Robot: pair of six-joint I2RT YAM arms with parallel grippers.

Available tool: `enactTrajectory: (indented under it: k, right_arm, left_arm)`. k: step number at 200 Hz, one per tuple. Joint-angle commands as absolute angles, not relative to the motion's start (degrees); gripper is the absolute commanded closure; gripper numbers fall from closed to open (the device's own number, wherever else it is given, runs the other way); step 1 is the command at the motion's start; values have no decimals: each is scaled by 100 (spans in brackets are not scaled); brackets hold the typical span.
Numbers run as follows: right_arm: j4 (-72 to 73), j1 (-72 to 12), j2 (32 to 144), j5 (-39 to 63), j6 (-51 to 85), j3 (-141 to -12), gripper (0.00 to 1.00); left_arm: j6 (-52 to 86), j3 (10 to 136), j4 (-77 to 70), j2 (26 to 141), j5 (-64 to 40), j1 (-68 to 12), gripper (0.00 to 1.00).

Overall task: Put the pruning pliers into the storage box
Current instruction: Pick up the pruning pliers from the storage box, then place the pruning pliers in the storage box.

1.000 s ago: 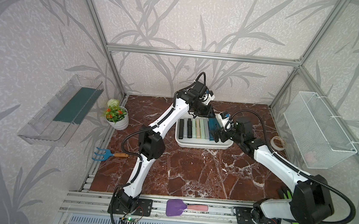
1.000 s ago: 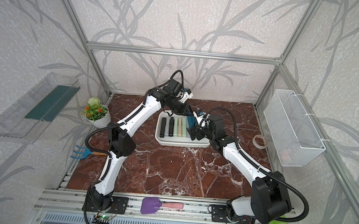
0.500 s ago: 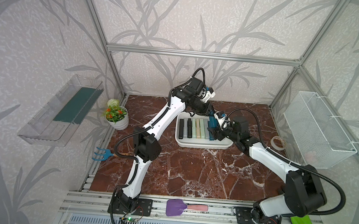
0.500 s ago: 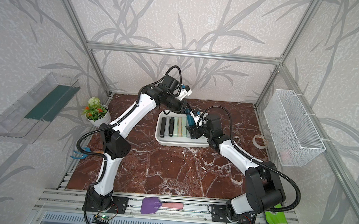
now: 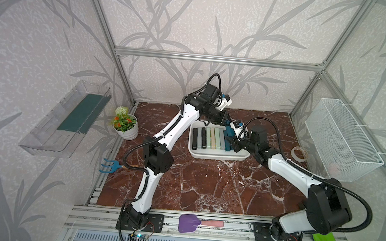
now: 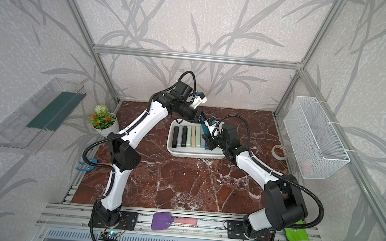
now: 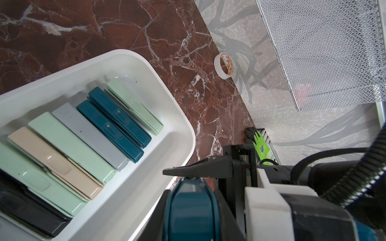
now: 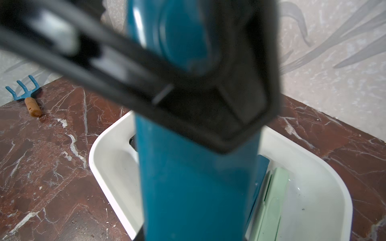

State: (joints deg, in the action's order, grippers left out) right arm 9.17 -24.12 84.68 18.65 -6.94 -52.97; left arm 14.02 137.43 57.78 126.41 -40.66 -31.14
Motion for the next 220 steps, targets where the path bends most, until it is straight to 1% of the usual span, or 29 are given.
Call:
enactTrajectory:
  k: [1, 8, 17, 20, 24, 38, 51, 81, 131, 168, 187, 200, 220]
  right_arm:
    - [920, -2414, 8256, 1728, -531, -5337, 96]
    - [800, -2417, 8291, 1640, -495, -5394, 95]
    - [684, -2416, 8330, 1477, -426, -5421, 94]
    - [638, -2413, 8344, 1430, -408, -5435, 93]
    - [590, -2415, 8357, 1378, -388, -5433, 93]
    - [527, -2413, 8391, 1233, -277, -5389, 92]
    - [306, -2415, 8505, 1030, -195, -5453, 91]
    - [-540, -2411, 9044, 378, -72, -5968, 89]
    - [-2465, -2382, 10498, -914, 158, -7724, 87]
    - [-3804, -2349, 11352, -1379, 387, -8937, 88]
    - [-3737, -2379, 11278, -1194, 526, -8866, 87]
    - [-3357, -2476, 10998, -924, 190, -8512, 84]
    - [-2865, -2522, 10594, -1111, -130, -7994, 82]
  left_arm:
    - [1385, 13621, 5733, 12438, -4006, -3122, 47]
    - [1402, 13586, 5669, 12428, -3974, -3120, 40]
    - [1420, 13550, 5594, 12404, -3942, -3121, 25]
    - [1428, 13537, 5569, 12387, -3915, -3117, 17]
    - [1437, 13508, 5526, 12365, -3875, -3116, 11]
    - [1519, 13374, 5343, 12277, -3742, -3062, 6]
    - [1605, 13234, 5182, 12159, -3551, -2989, 4]
    - [1701, 12622, 4748, 11597, -2928, -2745, 3]
    - [1863, 11022, 3907, 10415, -2304, -2249, 3]
    - [1837, 10317, 3696, 9925, -2054, -2039, 4]
    - [1799, 10013, 3557, 9705, -1993, -1972, 4]
    - [1765, 9820, 3473, 9548, -1984, -1913, 4]
    - [1745, 9585, 3460, 9368, -1945, -1831, 4]
